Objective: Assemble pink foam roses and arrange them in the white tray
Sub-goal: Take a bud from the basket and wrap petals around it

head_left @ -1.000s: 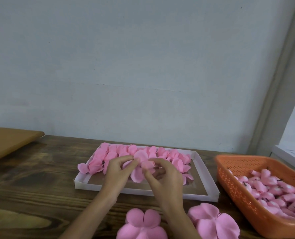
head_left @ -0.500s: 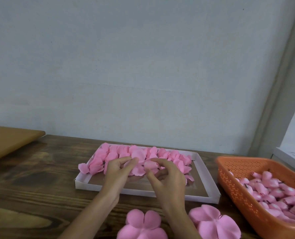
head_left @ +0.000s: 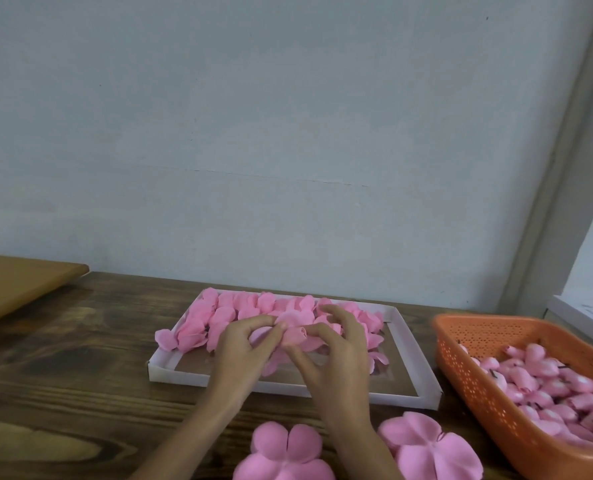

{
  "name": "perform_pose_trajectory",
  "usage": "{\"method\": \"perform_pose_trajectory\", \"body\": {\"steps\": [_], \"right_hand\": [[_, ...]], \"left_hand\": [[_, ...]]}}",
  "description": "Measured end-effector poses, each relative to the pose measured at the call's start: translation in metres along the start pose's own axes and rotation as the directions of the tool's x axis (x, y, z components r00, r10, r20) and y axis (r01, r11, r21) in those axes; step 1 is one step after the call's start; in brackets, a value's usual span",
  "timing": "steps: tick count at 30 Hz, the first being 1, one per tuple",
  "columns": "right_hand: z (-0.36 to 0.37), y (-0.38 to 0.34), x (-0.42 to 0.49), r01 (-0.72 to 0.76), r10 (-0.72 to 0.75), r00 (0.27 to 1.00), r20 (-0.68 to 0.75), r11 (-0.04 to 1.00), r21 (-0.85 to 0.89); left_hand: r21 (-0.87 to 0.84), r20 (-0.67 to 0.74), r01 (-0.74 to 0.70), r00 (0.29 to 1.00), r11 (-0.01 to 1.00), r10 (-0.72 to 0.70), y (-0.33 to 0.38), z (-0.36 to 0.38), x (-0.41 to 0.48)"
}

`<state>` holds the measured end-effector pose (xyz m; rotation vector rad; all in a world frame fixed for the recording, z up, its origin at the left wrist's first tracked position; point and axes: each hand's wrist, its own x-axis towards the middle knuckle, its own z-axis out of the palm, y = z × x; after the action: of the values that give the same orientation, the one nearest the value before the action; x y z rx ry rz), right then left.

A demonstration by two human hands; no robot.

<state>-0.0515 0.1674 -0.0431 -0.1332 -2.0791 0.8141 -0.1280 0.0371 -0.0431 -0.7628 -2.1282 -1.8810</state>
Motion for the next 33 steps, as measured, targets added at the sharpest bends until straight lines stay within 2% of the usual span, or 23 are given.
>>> {"method": "perform_pose_trajectory", "body": {"steps": [3, 9, 13, 15, 20, 26, 30, 33], "right_hand": [[-0.003, 0.000, 0.002, 0.003, -0.004, 1.000, 0.009, 0.994, 0.107], [-0.004, -0.002, 0.004, -0.151, 0.118, 0.987, 0.113, 0.922, 0.358], [-0.006, -0.003, 0.004, -0.188, 0.140, 0.981, 0.136, 0.866, 0.464], [-0.006, -0.003, 0.004, -0.190, 0.135, 0.980, 0.149, 0.867, 0.462], [-0.003, -0.001, 0.003, -0.083, 0.049, 0.993, 0.105, 0.933, 0.350], [-0.008, -0.003, 0.008, -0.237, 0.202, 0.971, 0.124, 0.785, 0.572], [-0.010, -0.004, 0.009, -0.274, 0.195, 0.961, 0.194, 0.745, 0.608], [-0.007, -0.005, 0.007, -0.262, 0.149, 0.961, 0.231, 0.752, 0.605]], "left_hand": [[-0.044, 0.060, -0.026, 0.998, 0.999, 0.028, 0.001, -0.002, 0.001], [-0.024, 0.167, -0.064, 0.984, 0.998, 0.067, 0.002, -0.013, 0.003], [-0.070, 0.146, 0.037, 0.989, 0.997, -0.026, 0.007, -0.017, -0.003], [-0.065, 0.128, 0.070, 0.990, 0.995, -0.061, 0.008, -0.016, -0.006], [-0.098, 0.176, 0.083, 0.982, 0.992, -0.065, 0.010, -0.013, -0.007], [-0.235, 0.166, 0.151, 0.980, 0.960, -0.113, 0.010, -0.017, 0.003], [-0.329, 0.059, 0.282, 0.959, 0.901, -0.278, 0.006, -0.014, 0.004], [-0.284, 0.011, 0.284, 0.956, 0.916, -0.293, 0.003, -0.011, 0.003]]}}
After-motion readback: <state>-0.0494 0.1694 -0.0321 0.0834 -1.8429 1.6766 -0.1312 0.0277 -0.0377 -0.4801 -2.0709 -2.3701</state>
